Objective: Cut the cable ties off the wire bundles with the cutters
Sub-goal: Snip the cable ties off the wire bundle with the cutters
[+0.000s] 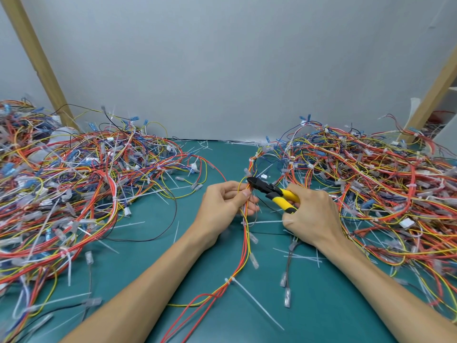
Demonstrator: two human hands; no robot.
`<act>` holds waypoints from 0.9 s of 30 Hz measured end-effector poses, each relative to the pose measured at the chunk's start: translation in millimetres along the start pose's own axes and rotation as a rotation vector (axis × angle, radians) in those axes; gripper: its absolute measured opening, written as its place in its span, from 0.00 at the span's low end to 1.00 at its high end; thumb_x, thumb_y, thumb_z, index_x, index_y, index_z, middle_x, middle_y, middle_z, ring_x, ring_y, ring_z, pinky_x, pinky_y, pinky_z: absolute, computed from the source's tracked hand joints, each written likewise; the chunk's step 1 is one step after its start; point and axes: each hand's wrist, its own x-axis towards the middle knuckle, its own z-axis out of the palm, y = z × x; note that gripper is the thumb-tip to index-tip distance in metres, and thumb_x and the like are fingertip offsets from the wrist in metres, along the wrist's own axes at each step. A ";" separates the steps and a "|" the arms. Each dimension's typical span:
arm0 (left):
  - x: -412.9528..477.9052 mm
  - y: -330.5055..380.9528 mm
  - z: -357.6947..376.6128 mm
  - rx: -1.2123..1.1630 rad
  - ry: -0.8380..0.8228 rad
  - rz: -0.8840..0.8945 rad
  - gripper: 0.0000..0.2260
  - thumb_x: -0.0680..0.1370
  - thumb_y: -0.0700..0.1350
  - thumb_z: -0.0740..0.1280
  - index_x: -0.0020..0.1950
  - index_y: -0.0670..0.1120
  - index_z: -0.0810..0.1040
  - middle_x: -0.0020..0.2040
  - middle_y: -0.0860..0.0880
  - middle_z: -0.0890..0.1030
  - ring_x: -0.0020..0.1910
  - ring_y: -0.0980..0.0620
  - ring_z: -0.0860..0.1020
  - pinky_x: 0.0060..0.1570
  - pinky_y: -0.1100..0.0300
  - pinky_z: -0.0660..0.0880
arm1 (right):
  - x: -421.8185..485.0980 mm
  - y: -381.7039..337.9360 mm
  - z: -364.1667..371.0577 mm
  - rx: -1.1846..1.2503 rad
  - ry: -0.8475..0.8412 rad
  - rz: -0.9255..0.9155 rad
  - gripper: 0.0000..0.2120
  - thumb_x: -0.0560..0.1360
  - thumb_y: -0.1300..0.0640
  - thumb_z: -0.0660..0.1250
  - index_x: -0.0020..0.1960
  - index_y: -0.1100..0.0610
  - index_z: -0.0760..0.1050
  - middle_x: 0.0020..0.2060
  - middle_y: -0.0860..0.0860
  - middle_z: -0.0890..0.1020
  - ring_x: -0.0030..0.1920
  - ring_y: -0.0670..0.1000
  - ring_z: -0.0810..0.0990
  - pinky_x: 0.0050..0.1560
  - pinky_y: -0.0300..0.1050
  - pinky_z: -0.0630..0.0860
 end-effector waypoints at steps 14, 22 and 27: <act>0.6 0.6 0.5 -0.027 0.001 0.000 0.05 0.80 0.35 0.63 0.49 0.39 0.78 0.38 0.44 0.83 0.33 0.53 0.82 0.37 0.63 0.80 | 5.7 5.3 -0.8 0.247 0.086 0.195 0.16 0.68 0.61 0.70 0.34 0.53 0.62 0.23 0.49 0.66 0.27 0.53 0.64 0.27 0.44 0.57; 1.2 -0.1 0.2 -0.029 -0.009 0.000 0.05 0.80 0.35 0.63 0.51 0.38 0.78 0.37 0.45 0.83 0.34 0.52 0.82 0.38 0.63 0.80 | 3.4 3.0 -5.1 0.300 0.122 0.180 0.19 0.69 0.61 0.71 0.36 0.50 0.60 0.25 0.48 0.65 0.27 0.51 0.64 0.29 0.45 0.59; 1.8 -0.4 0.6 -0.027 -0.006 -0.004 0.05 0.80 0.35 0.63 0.50 0.38 0.79 0.38 0.45 0.83 0.34 0.51 0.82 0.37 0.63 0.79 | 2.8 2.0 -6.9 0.340 0.131 0.143 0.15 0.69 0.59 0.71 0.40 0.48 0.64 0.28 0.46 0.68 0.29 0.48 0.67 0.29 0.45 0.60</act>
